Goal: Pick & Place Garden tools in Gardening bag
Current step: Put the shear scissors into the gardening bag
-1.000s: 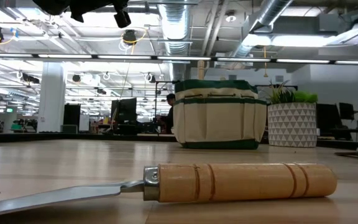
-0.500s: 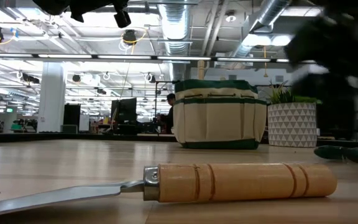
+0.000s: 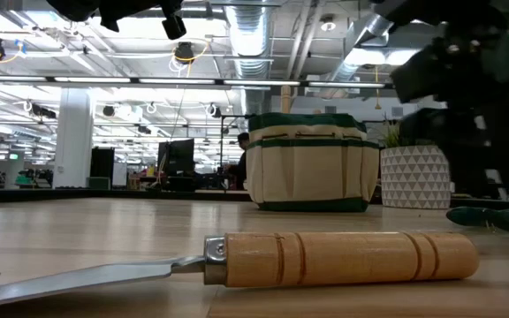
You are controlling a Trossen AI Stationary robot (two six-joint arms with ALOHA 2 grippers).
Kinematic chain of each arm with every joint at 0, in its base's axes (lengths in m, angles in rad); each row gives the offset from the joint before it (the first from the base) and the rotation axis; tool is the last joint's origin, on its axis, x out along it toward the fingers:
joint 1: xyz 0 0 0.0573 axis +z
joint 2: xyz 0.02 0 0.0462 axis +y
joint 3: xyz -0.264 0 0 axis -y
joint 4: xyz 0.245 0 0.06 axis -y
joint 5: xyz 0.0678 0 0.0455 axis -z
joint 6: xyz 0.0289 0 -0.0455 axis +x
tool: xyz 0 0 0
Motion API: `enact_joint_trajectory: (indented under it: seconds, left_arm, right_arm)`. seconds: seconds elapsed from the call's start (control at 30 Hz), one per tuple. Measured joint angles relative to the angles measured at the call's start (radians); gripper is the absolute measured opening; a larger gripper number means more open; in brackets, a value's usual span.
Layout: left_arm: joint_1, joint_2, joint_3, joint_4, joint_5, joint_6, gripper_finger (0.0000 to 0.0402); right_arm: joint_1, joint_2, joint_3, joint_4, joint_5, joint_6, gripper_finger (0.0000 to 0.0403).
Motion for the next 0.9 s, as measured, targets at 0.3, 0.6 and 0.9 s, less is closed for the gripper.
enact_joint_trajectory:
  seconds: [0.3,0.6,0.9]
  left_arm:
    - [-0.005,0.000,0.000,0.000,-0.001,0.000,0.0108]
    - [-0.005,0.000,0.000,0.000,-0.005,0.000,0.0108]
    - [-0.005,0.000,0.000,0.000,-0.009,-0.001,0.0108]
  right_arm:
    - [0.078,-0.002,-0.064,0.103,0.001,0.002,0.0154]
    - [0.080,-0.004,-0.146,0.177,0.003,0.064,0.0150]
    - [0.074,-0.005,-0.165,0.209,0.020,0.093,0.0039]
